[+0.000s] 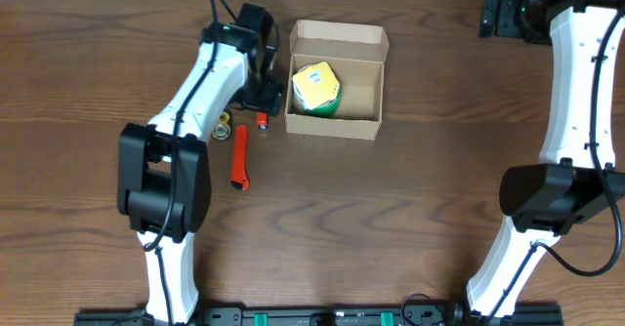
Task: Pack container
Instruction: 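Move the left gripper over the red stapler beside the box, then lower the left gripper and grasp the red stapler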
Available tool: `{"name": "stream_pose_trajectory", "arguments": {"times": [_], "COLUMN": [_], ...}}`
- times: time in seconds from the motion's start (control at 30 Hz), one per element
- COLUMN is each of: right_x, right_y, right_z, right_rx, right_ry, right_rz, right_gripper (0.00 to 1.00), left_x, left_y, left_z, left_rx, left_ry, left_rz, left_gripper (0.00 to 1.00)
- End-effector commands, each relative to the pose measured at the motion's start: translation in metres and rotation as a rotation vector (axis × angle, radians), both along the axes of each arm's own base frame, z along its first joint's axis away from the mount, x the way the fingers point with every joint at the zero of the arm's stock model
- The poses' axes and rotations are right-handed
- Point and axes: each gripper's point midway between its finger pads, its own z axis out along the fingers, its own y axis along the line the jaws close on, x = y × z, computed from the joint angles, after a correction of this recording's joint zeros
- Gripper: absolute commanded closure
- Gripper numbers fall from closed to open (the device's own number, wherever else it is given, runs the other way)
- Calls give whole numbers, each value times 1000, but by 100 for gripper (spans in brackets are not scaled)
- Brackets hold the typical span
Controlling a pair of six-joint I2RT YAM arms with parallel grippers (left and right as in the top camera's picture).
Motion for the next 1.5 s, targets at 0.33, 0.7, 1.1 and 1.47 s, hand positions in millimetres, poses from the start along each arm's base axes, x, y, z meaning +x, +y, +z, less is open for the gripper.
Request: {"name": "stream_pose_trajectory", "arguments": {"times": [0.33, 0.7, 1.1, 1.47], "right_x": [-9, -10, -10, -13], "right_y": [3, 2, 2, 3], "right_z": [-7, -7, -8, -9], "right_rx": [10, 11, 11, 12], "right_ry": [49, 52, 53, 65], "right_rz": [-6, -7, -7, -7], "right_gripper": [1, 1, 1, 1], "left_x": [9, 10, 11, 15], "left_y": [-19, -22, -21, -11], "left_z": [-28, -39, -39, -39], "left_rx": [-63, -74, -71, -33], "left_ry": [24, 42, 38, 21], "left_rz": [44, 72, 80, 93], "left_gripper": [16, 34, 40, 41]}}
